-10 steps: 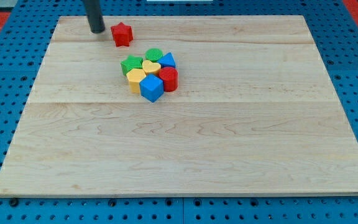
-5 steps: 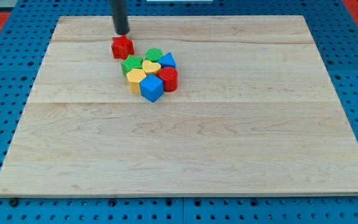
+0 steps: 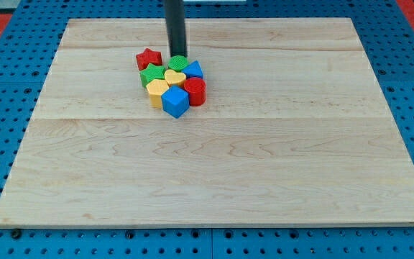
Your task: Move the red star to the left of the green circle
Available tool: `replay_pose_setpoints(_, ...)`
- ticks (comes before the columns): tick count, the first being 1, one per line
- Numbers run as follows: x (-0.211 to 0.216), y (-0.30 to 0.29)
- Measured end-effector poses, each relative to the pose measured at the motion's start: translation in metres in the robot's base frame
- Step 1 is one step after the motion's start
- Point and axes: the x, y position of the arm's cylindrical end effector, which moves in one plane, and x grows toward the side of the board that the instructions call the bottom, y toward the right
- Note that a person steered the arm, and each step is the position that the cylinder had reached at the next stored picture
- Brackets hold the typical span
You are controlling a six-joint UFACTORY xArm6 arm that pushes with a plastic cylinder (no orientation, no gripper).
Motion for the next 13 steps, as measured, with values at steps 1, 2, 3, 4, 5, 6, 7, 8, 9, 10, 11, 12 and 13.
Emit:
replay_pose_setpoints(1,-0.032,0.000)
replay_pose_setpoints(2,-0.034,-0.072)
replay_pose_setpoints(3,-0.001,-0.085)
replay_pose_setpoints(4,0.009,-0.056)
replay_pose_setpoints(5,-0.004,-0.054)
replay_pose_setpoints(6,-0.009,-0.023)
replay_pose_setpoints(7,0.005,0.031)
replay_pose_setpoints(8,0.013,0.046)
replay_pose_setpoints(9,0.017,0.059)
replay_pose_setpoints(10,0.013,0.068)
replay_pose_setpoints(11,0.013,0.068)
replay_pose_setpoints(12,0.014,0.068)
replay_pose_setpoints(13,0.016,0.067)
